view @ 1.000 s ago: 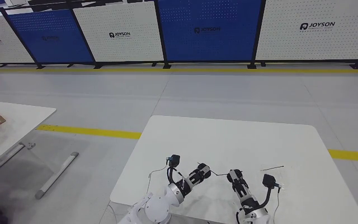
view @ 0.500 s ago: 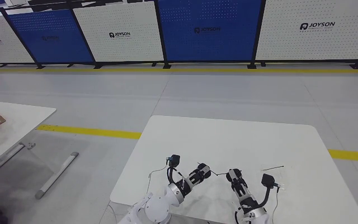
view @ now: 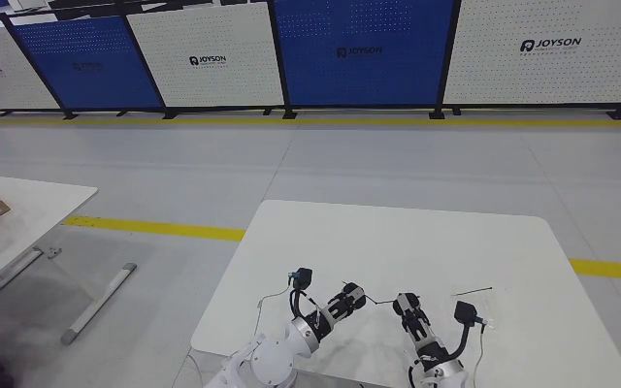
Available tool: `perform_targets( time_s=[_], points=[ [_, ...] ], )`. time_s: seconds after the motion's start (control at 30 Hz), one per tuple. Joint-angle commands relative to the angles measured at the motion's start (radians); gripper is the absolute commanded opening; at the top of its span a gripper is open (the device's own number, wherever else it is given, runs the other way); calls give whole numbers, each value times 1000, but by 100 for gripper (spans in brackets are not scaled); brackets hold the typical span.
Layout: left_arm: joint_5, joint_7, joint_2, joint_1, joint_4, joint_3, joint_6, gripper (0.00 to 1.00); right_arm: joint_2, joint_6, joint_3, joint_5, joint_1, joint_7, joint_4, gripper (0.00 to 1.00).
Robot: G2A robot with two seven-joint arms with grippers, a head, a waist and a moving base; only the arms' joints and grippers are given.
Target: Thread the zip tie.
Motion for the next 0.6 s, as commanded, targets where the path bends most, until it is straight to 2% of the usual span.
perform_targets(
  time_s=[0.0,0.37,0.57],
  points=[
    [0,0,0,0,0,0,0,0,-2,2,-1,-2,1,3,2,0],
    [0,0,0,0,0,0,0,0,-10,-1,6,-5,-5,17,2,0],
    [0,0,0,0,0,0,0,0,-16,2,7,35,-10,29,2,0]
  ],
)
